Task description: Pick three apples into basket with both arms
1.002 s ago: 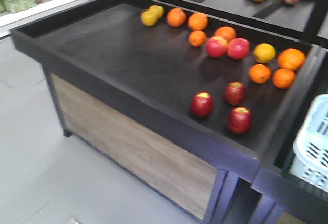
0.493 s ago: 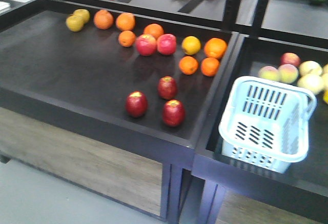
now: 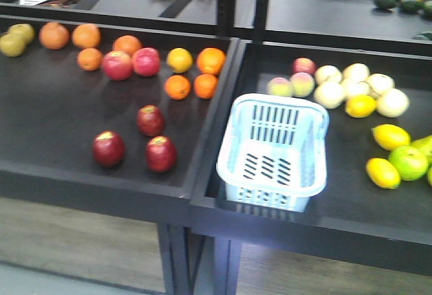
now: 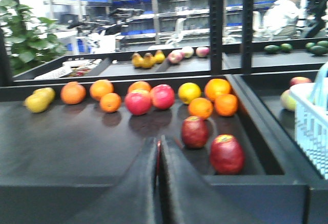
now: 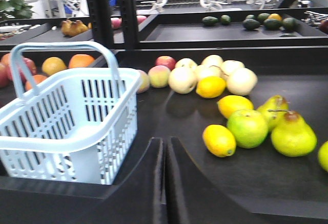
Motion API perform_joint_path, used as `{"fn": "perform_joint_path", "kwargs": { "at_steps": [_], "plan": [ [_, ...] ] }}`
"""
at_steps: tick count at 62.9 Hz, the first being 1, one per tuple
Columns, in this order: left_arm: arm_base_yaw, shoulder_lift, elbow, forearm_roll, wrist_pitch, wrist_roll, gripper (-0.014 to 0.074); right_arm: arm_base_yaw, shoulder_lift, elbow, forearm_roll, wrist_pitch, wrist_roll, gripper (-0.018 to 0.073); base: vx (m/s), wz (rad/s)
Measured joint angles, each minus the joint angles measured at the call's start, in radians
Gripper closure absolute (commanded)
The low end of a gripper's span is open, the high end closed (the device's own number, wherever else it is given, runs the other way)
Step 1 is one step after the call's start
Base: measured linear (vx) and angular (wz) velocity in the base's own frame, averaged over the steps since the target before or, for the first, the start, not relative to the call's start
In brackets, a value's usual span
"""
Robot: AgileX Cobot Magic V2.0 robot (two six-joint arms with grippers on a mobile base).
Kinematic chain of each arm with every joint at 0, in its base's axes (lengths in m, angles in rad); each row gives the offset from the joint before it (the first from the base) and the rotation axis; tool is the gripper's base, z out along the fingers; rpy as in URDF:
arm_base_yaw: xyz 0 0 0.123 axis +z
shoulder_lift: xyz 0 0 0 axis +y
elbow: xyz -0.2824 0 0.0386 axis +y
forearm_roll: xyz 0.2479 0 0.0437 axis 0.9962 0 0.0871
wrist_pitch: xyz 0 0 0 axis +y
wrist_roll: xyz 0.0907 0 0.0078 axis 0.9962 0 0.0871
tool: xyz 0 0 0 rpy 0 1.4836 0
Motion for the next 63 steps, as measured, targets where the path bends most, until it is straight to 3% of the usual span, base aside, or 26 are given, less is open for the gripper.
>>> {"fn": "perform_joint_path", "kwargs": {
  "at_steps": [63],
  "plan": [
    [0.000,0.000,0.000,0.000,0.000,0.000,0.0603,0.000,0.000,0.000,0.000,0.000,0.000,0.0568,0.12,-0.17]
  ]
}}
